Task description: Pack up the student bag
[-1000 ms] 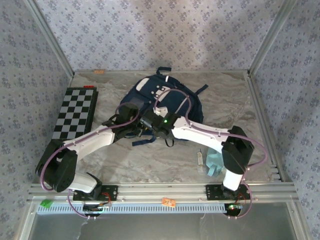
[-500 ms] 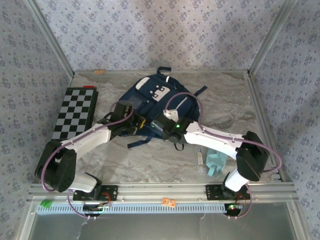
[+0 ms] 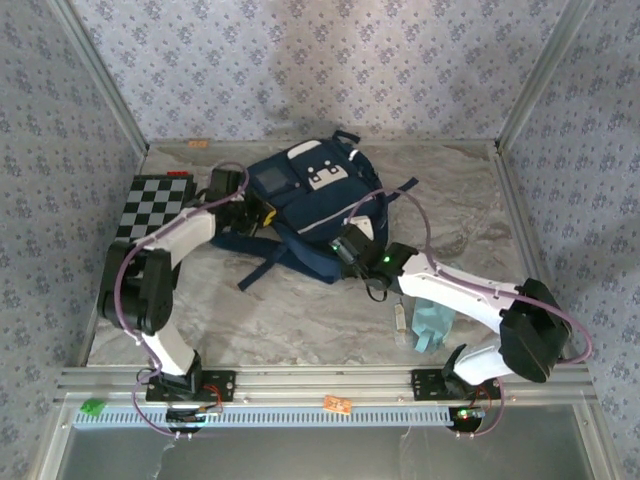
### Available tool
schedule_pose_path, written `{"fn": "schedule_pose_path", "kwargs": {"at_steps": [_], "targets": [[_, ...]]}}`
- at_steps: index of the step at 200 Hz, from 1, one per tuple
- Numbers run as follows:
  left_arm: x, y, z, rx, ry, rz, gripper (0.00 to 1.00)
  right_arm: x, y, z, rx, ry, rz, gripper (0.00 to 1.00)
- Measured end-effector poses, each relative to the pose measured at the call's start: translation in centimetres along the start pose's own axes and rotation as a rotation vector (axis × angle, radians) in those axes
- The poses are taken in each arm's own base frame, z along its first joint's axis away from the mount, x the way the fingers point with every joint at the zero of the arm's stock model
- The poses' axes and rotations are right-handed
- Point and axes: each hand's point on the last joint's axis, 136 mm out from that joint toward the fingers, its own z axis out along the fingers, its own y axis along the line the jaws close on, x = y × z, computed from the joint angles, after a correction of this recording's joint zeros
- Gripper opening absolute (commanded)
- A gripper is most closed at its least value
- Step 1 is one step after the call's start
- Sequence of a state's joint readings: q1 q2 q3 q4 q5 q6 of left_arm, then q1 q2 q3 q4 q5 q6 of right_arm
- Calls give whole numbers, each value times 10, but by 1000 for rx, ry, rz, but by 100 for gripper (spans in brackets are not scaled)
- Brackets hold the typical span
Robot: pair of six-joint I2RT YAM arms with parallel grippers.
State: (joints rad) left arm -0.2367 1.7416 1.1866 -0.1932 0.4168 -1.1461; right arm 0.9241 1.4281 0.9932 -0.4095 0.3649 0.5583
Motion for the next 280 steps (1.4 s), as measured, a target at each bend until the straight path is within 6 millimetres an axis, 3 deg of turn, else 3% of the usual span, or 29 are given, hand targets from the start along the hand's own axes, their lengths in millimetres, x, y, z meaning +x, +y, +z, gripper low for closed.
{"fn": "schedule_pose_path", "kwargs": {"at_steps": [26,46,75,105,120,135,161,198,221,237,248,271,280], "targets": [[-23,-14,-2,48,0,85,46,-1,33,4,-85,-30,-20,0],[-14,-11,-16,90,-3,103,57,0,42,9,-99,-35,-22,0],[53,16,-34,98,68,51,59,-2,44,11,-103,-46,-14,0],[135,40,-17,37,203,-26,55,-2,44,12,-103,-47,-14,0],[155,48,-6,1,228,-62,48,-1,45,13,-101,-45,-16,0],[162,52,5,-25,228,-96,32,0,44,14,-97,-44,-18,0],[159,60,17,-68,210,-144,0,0,42,15,-83,-47,-22,0],[145,59,6,-80,182,-112,0,2,28,16,-7,-67,-52,0],[100,62,-18,-77,111,-95,0,6,-1,14,69,-73,-52,0],[63,64,-34,-73,67,-96,0,1,-31,12,113,-91,-1,0],[49,63,-40,-70,69,-91,0,-5,-44,11,122,-109,27,0],[36,50,-34,-64,117,-33,0,-13,-43,8,102,-136,-8,0],[28,44,-27,-67,126,3,8,-11,-36,8,90,-134,-39,0]]}}
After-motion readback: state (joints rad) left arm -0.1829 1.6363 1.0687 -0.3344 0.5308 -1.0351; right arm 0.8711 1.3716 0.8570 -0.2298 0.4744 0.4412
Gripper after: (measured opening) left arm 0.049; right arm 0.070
